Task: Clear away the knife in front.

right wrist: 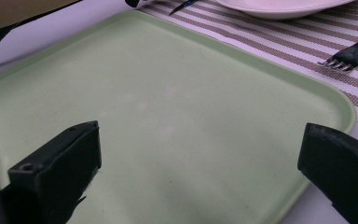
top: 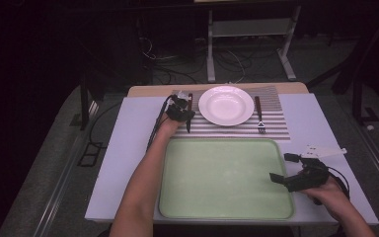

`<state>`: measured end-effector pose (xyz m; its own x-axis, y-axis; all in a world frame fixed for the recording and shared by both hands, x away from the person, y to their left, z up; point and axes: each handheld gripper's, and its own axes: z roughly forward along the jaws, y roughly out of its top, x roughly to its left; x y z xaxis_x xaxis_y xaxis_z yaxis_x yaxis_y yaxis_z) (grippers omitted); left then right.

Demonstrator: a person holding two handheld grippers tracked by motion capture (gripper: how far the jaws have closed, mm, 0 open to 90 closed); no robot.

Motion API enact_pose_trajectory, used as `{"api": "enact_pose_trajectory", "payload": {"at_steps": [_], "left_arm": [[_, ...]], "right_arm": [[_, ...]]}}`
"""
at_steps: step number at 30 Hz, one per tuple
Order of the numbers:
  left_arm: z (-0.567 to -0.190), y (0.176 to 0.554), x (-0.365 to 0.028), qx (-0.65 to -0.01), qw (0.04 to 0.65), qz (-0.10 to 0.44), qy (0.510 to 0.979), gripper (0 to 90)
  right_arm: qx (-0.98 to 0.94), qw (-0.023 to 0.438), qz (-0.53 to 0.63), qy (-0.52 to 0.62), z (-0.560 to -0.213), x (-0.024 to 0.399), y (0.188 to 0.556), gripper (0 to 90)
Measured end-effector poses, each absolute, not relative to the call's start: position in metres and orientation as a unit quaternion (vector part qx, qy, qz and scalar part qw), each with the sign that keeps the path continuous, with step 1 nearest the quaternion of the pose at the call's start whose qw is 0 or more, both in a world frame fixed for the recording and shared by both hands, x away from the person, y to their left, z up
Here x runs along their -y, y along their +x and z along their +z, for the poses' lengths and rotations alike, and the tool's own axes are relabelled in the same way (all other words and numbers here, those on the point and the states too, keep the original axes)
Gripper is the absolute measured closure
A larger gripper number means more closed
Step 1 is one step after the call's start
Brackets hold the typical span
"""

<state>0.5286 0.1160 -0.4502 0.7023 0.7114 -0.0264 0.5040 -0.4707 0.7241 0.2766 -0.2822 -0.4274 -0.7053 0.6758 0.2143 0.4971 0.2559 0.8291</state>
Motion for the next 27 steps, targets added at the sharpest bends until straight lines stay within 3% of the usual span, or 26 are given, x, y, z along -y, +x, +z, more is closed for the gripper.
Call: {"api": "enact_pose_trajectory", "payload": {"at_steps": [27], "left_arm": [[-0.449,0.532,-0.135,-0.381,0.349,0.144,0.844,89.3]], "right_arm": [[-0.788,0.092,0.481,0.372,-0.428,0.282,0.277,0.0]]}}
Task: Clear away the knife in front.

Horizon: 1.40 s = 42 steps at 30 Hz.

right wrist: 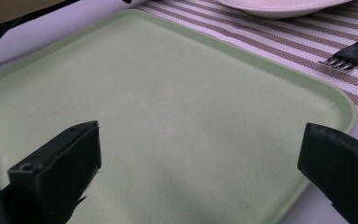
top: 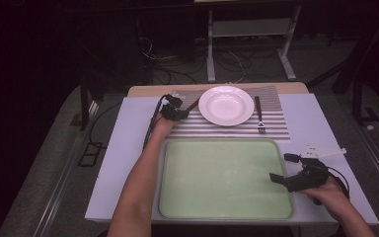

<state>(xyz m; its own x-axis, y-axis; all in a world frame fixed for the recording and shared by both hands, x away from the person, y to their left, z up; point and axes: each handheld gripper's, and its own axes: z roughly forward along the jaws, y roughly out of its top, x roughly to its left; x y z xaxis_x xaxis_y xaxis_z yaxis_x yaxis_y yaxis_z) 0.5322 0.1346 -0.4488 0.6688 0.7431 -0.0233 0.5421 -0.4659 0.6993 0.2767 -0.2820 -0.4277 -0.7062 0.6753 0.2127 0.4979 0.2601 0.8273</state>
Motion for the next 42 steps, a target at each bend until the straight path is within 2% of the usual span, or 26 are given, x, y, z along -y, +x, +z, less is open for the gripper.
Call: {"api": "enact_pose_trajectory", "payload": {"at_steps": [16,27,42], "left_arm": [[-0.435,0.541,-0.134,-0.386,0.363,0.147,0.835,80.9],[-0.439,0.560,-0.129,-0.394,0.347,0.143,0.839,75.0],[-0.446,0.566,-0.123,-0.400,0.334,0.138,0.842,74.8]], "right_arm": [[-0.788,0.091,0.481,0.372,-0.428,0.282,0.276,0.0],[-0.786,0.091,0.484,0.373,-0.428,0.284,0.276,0.0],[-0.784,0.090,0.487,0.375,-0.428,0.286,0.276,0.0]]}}
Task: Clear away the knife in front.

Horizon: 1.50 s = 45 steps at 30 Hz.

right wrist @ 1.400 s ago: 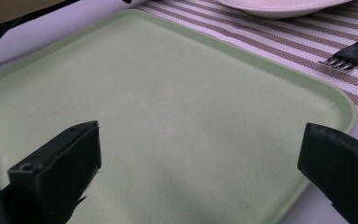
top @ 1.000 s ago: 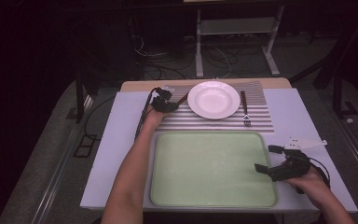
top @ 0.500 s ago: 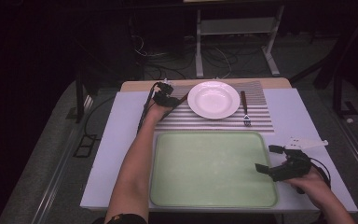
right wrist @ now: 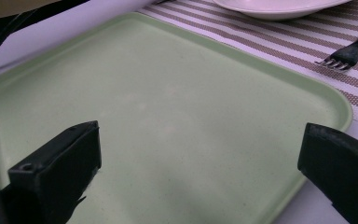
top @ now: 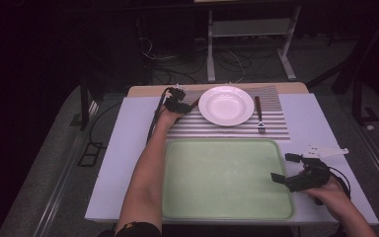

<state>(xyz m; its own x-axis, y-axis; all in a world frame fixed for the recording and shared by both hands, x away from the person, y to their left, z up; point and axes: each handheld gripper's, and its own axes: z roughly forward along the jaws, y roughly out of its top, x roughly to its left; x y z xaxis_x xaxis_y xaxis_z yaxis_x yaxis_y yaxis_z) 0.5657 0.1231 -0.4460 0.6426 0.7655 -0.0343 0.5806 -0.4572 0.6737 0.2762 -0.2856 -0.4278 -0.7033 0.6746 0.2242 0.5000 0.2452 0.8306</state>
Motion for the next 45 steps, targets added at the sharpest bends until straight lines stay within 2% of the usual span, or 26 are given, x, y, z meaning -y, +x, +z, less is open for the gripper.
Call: {"api": "enact_pose_trajectory", "payload": {"at_steps": [24,35,45], "left_arm": [[-0.445,0.565,-0.124,-0.392,0.331,0.143,0.846,77.0],[-0.433,0.562,-0.139,-0.406,0.326,0.130,0.844,77.0],[-0.421,0.543,-0.159,-0.409,0.326,0.130,0.842,77.0]], "right_arm": [[-0.784,0.089,0.486,0.375,-0.428,0.286,0.277,0.0],[-0.786,0.089,0.485,0.374,-0.429,0.285,0.278,0.0],[-0.790,0.091,0.481,0.370,-0.429,0.282,0.278,0.0]]}}
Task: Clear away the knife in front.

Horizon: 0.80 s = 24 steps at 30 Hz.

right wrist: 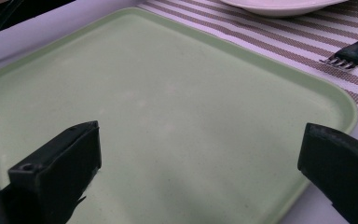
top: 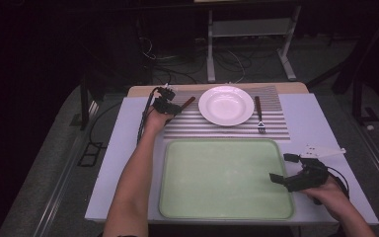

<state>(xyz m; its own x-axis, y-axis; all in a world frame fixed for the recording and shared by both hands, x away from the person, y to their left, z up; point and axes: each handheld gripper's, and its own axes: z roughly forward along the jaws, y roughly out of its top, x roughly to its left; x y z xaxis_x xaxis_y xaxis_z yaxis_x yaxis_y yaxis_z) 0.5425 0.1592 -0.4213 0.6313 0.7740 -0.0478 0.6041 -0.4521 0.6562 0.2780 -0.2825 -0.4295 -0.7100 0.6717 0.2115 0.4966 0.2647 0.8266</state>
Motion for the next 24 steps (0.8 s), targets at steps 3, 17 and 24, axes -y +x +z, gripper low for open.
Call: {"api": "enact_pose_trajectory", "payload": {"at_steps": [3,17,24], "left_arm": [[-0.418,0.537,-0.165,-0.411,0.333,0.126,0.839,77.0],[-0.400,0.508,-0.178,-0.399,0.347,0.117,0.841,77.0],[-0.393,0.488,-0.180,-0.390,0.351,0.113,0.844,77.0]], "right_arm": [[-0.790,0.091,0.480,0.370,-0.429,0.282,0.278,0.0],[-0.790,0.092,0.480,0.370,-0.429,0.281,0.277,0.0],[-0.790,0.092,0.481,0.370,-0.429,0.281,0.277,0.0]]}}
